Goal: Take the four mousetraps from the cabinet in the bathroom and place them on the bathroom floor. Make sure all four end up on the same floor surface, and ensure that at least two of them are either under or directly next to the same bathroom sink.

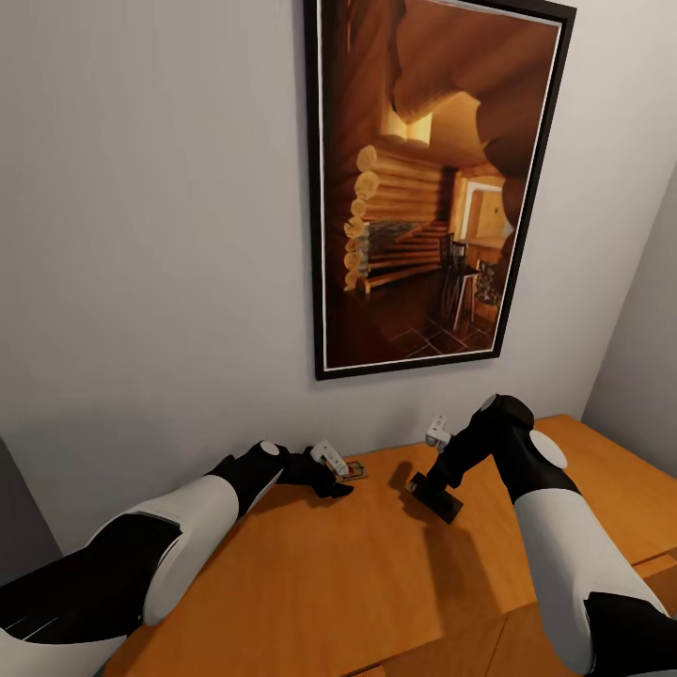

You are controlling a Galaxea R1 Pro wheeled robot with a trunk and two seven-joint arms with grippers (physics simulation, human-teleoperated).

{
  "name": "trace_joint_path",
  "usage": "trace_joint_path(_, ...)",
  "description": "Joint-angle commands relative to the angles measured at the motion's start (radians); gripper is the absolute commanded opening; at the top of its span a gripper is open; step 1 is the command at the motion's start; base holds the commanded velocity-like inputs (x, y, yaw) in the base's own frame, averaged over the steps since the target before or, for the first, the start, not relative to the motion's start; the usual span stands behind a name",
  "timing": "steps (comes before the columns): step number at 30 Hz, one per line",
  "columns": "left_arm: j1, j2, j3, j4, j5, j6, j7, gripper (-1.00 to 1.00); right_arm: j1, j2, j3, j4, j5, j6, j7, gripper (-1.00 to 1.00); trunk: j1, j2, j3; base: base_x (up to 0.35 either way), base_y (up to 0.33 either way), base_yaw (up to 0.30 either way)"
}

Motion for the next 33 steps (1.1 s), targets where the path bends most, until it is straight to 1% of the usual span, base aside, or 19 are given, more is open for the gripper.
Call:
trace_joint_path(1, -0.001, 0.0, -0.01, -0.001, 0.002, 0.002, -0.002, 1.0, -0.001, 0.0, -0.001, -0.001, 0.005, 0.011, 0.007, -1.0, 0.0, -0.001, -0.001, 0.0, 0.0, 0.0)
trace_joint_path(22, -0.001, 0.0, -0.01, -0.001, 0.002, 0.002, -0.002, 1.0, -0.001, 0.0, -0.001, -0.001, 0.005, 0.011, 0.007, -1.0, 0.0, -0.001, -0.001, 0.0, 0.0, 0.0)
trace_joint_path(25, -0.001, 0.0, -0.01, -0.001, 0.002, 0.002, -0.002, 1.0, -0.001, 0.0, -0.001, -0.001, 0.005, 0.011, 0.007, -1.0, 0.012, -0.022, -0.011, 0.0, 0.0, 0.0)
trace_joint_path(33, -0.001, 0.0, -0.01, -0.001, 0.002, 0.002, -0.002, 1.0, -0.001, 0.0, -0.001, -0.001, 0.005, 0.011, 0.007, -1.0, 0.012, -0.022, -0.011, 0.0, 0.0, 0.0)
